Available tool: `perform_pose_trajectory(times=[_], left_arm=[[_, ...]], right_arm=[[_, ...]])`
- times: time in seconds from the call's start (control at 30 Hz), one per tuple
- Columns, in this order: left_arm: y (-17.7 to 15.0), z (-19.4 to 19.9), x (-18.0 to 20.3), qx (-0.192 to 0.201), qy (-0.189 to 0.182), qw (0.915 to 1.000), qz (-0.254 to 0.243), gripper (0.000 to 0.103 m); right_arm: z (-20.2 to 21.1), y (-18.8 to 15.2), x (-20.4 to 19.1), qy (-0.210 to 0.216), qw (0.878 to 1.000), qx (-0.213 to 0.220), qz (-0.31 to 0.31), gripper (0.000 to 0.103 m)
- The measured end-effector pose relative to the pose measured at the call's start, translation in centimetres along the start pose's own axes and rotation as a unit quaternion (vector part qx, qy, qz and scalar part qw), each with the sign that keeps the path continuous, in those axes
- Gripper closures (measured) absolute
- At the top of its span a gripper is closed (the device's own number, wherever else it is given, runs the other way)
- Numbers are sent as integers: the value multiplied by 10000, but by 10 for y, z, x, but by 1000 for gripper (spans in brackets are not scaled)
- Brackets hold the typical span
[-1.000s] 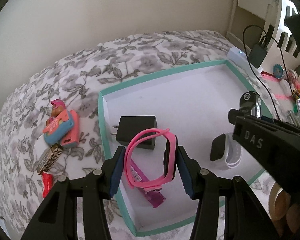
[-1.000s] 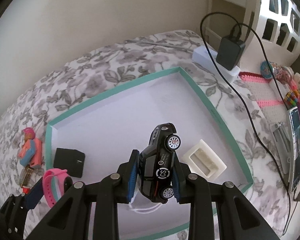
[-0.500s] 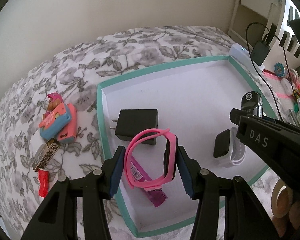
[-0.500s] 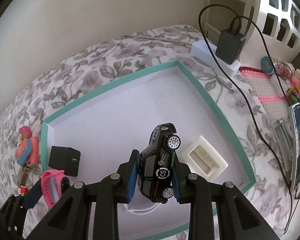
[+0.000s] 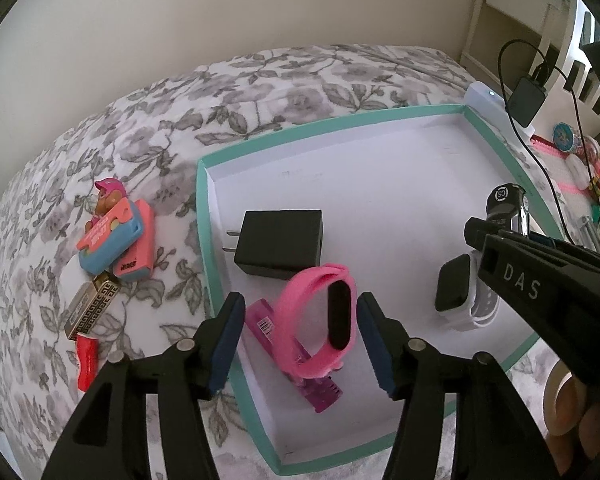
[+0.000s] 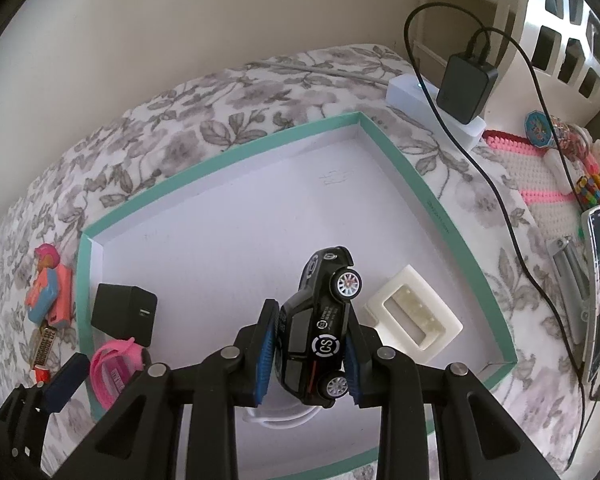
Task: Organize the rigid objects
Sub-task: 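Open both grippers to drop the band and car into the tray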
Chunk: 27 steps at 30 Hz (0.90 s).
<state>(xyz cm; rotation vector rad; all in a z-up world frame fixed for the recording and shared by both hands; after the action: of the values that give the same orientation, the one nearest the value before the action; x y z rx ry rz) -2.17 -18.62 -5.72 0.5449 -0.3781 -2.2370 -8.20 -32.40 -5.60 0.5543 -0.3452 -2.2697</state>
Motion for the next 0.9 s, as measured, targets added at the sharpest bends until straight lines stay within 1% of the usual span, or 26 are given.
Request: perform_pose_trajectory(times=[0.13, 0.27, 0.37, 0.4, 0.43, 0.6, 0.8, 0.83, 0.9], left_arm=[[2, 4, -3, 48, -28, 10000, 51, 44], [3, 7, -7, 97, -19, 9999, 111, 43], [4, 8, -11, 90, -11, 9998, 175, 43], [5, 8, -13, 83, -15, 9997, 214, 43], [5, 8, -15, 78, -23, 9997, 251, 43], [9, 11, -34, 77, -55, 9982, 599, 43], [10, 8, -66, 6, 176, 9936, 1118, 42], [10, 6, -72, -37, 225, 9923, 1216, 42], [8, 2, -84, -141, 289, 9894, 1413, 40]], right_arm=[[1, 0, -1, -12, 10000, 14, 26, 71], [5, 1, -3, -7, 9999, 116, 75, 71], [8, 3, -5, 14, 9997, 225, 128, 61], [9, 3, -6, 11, 9996, 247, 137, 55], [10, 3, -6, 8, 9995, 284, 151, 54], [12, 4, -6, -8, 9993, 341, 145, 54], [12, 4, -4, -5, 9993, 359, 104, 53], [12, 3, -4, -4, 9993, 358, 114, 52], [12, 3, -6, 9, 9992, 359, 172, 45]])
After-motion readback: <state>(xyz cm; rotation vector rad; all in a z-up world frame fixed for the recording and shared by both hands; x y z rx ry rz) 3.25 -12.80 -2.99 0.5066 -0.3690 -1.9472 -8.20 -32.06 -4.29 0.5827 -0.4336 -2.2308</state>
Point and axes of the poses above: each gripper's, at about its wrist camera, not at the fingertips, and z roughly against the way its jaws point, x to its right, y to its top, the point moved 1 cm from there along -z, roughly the way its jaws point, and after that the axes turned 14 degrees about y, right-handed, at the moved point
